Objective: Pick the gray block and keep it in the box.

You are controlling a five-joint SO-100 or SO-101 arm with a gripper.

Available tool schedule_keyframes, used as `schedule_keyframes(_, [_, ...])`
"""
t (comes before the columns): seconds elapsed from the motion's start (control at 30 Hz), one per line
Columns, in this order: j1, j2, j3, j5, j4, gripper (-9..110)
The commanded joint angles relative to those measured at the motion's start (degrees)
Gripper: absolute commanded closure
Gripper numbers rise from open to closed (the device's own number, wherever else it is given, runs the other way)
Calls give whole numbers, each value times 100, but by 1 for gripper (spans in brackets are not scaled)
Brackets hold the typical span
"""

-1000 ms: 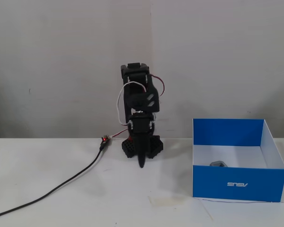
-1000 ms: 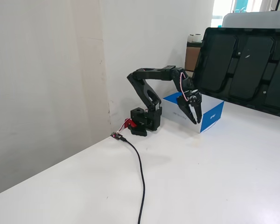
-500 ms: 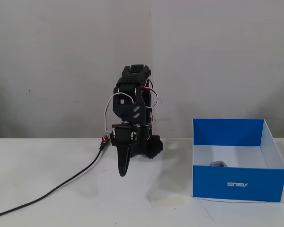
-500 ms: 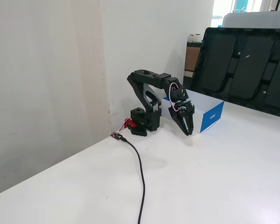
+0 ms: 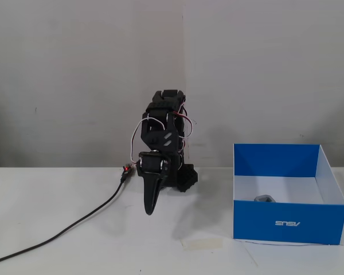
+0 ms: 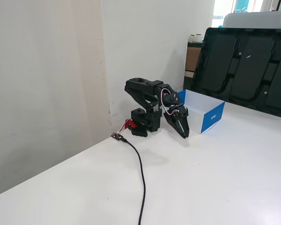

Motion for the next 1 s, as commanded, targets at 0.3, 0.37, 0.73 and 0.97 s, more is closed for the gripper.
schedule_keyframes(0.3, [97, 2118, 782, -141, 229, 101])
schedule_keyframes(0.37, [123, 2259, 809, -167, 308, 101])
schedule_keyframes(0.73, [114, 3595, 1406, -457, 800, 101])
schedule_keyframes(0.97, [123, 3999, 1600, -563, 1028, 101])
